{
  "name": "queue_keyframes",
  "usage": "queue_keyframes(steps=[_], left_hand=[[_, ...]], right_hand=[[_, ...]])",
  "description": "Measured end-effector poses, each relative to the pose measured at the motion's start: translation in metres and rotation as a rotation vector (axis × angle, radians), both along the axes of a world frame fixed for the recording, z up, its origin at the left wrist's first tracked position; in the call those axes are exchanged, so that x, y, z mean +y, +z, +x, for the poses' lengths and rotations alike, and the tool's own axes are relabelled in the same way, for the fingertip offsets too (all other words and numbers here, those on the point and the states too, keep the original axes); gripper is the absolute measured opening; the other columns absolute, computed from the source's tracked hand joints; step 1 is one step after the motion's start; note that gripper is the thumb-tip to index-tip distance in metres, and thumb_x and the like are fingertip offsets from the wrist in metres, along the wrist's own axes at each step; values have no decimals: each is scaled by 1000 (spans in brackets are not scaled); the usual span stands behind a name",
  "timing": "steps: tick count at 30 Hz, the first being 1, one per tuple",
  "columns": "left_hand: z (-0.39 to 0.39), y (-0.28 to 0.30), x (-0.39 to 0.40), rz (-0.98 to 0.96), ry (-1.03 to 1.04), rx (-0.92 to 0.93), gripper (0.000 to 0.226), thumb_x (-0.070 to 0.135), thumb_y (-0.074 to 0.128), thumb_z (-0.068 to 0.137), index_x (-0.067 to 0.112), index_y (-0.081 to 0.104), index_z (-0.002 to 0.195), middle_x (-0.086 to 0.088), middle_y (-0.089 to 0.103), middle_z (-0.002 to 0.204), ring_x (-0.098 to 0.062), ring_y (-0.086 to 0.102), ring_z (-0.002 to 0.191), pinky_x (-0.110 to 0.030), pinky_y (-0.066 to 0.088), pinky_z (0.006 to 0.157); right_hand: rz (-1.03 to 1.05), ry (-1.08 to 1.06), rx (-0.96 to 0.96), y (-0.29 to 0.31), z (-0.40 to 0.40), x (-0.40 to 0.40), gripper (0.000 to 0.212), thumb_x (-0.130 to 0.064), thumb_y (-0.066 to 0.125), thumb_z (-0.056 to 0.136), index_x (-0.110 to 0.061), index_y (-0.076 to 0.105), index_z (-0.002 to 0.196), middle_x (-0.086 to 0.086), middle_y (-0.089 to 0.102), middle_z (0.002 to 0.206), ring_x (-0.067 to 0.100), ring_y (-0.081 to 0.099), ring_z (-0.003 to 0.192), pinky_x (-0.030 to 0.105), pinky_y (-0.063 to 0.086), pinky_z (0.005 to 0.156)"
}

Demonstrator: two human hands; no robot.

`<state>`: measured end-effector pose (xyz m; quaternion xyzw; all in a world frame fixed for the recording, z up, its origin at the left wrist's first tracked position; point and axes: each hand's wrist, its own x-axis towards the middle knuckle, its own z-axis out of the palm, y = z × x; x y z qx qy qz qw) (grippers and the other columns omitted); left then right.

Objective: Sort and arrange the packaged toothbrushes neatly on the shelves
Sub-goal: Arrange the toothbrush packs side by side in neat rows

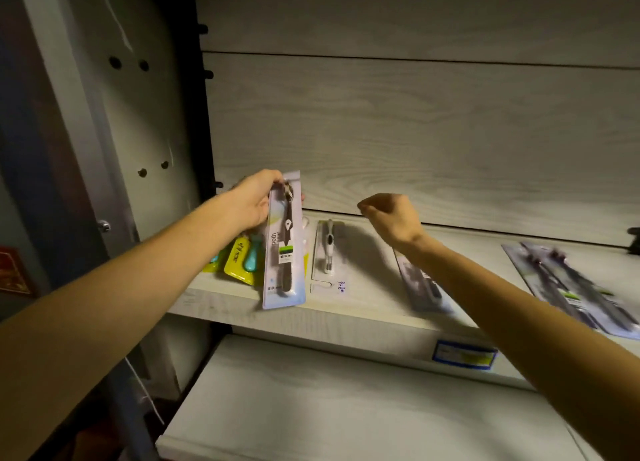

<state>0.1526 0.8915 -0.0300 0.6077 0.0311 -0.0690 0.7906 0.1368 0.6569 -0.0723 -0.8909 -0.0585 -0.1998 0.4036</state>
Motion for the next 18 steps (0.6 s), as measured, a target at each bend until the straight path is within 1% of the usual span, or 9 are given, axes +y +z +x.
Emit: queue_keyframes(steps=[2,5,6,8,11,13,14,17,18], left_hand=[[1,-2,-15,-9,-36,-4,22,8,36,101,-5,54,98,-18,69,59,-23,70,49,-29,57,45],[2,-3,-38,-25,-95,-2,23,7,35,101,-6,54,98,-18,69,60,-23,70,51,-29,57,45],[2,-3,-47,-28,-112,3,22,7,36,101,-5,54,100,-18,69,60,-24,70,51,-30,57,45],[0,-2,-66,-25,-147,9,22,7,36,100,-5,54,103,-18,69,60,-24,70,51,-30,56,44],[-3,-1,-96,-24,-182,18,24,7,36,100,-5,55,95,-18,69,60,-24,70,50,-31,57,45],[-5,-1,-116,-19,-213,22,24,7,36,101,-4,56,94,-18,70,60,-24,70,50,-31,57,46],[-6,-2,-126,-23,-227,26,23,6,36,101,-3,56,94,-17,70,60,-23,70,50,-31,58,47],[-14,-5,-160,-61,-274,36,23,7,35,103,2,54,91,-16,69,57,-23,70,50,-35,59,58],[-17,-6,-171,-71,-290,41,23,7,34,103,3,54,91,-16,68,57,-24,70,50,-36,58,60]], right_hand=[[5,-52,0,0,-1,-24,19,-18,61,91,-13,76,101,6,76,103,21,70,99,36,55,89],[-12,-82,-34,-1,-13,-54,21,-18,59,92,-17,75,106,1,75,107,14,69,94,23,52,82],[-32,-99,-46,-2,-18,-64,22,-18,59,92,-17,75,107,1,75,107,13,68,94,22,50,83],[-55,-143,-64,-2,-30,-84,22,-19,58,93,-17,75,108,2,74,108,15,68,97,25,51,86],[-60,-234,-93,-3,-49,-115,20,-17,60,91,-17,75,104,3,75,104,17,69,97,27,52,84],[-53,-276,-91,-5,-62,-136,21,-16,59,91,-16,75,105,4,75,104,17,69,97,29,53,88],[-53,-291,-85,-7,-70,-145,22,-16,59,91,-16,75,106,3,75,106,15,68,97,26,52,87],[-58,-330,-71,-13,-94,-170,23,-18,58,93,-16,74,110,1,74,106,9,65,93,5,43,75],[-56,-339,-64,-16,-103,-176,24,-19,58,93,-16,74,110,1,74,107,10,65,94,6,44,76]])
